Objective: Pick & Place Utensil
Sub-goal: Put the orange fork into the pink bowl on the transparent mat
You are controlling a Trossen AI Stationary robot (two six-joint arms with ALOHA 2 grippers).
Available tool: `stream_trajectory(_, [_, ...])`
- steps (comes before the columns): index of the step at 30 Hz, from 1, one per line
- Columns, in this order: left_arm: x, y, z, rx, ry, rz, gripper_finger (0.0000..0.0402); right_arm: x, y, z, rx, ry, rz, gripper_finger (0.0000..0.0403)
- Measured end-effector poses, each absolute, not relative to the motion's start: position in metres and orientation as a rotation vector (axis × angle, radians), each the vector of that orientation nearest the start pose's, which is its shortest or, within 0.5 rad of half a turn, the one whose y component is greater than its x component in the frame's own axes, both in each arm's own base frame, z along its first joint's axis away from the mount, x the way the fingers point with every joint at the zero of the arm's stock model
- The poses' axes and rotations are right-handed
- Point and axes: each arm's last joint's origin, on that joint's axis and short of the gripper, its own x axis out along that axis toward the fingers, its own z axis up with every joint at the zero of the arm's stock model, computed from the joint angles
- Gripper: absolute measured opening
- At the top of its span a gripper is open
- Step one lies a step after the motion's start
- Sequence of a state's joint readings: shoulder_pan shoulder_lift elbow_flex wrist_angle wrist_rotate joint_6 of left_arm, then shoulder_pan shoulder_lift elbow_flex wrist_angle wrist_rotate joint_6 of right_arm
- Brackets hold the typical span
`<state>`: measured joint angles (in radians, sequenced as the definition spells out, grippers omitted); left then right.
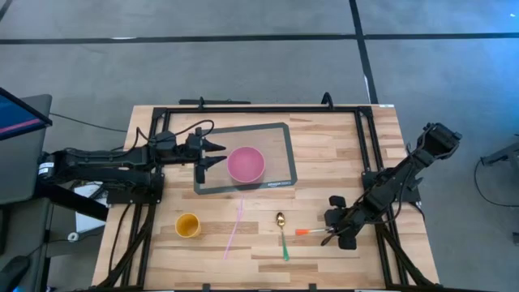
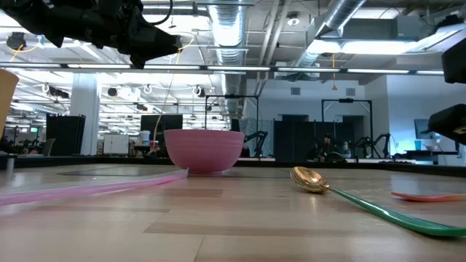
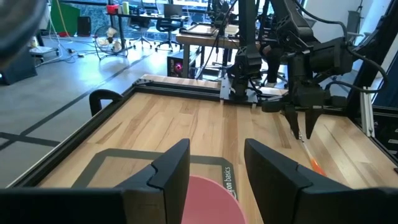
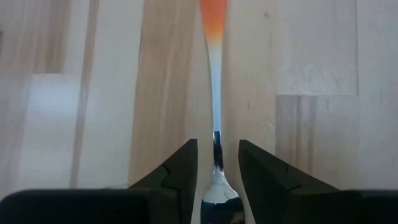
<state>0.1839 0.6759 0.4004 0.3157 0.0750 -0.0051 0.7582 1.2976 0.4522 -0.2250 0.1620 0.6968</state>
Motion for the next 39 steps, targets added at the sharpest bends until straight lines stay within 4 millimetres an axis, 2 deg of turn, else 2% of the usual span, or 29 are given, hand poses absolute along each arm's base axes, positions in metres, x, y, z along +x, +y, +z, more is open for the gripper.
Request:
stream_trajectory(15, [0.16,0.028,0.264,0.0,-0.041,0.109,0.0154,0.152,0.133,0.129,0.047,1.081,0.222,0.0111])
stream_trajectory(20, [0.16,0.028,0.264,0.001,-0.047,0.109,0.0154,0.151,0.132,0.129,-0.015,1.11,0.304,0.0111])
stream_trajectory(34, [0.16,0.028,0.265,-0.001,-0.054,0.109,0.0154,0.166,0.116,0.129,-0.018,1.122,0.382,0.0111])
stream_trajectory(39, [0.16,0.028,0.265,-0.001,-0.056,0.109,0.0154,0.172,0.121,0.115,-0.059,1.155,0.406,0.0111])
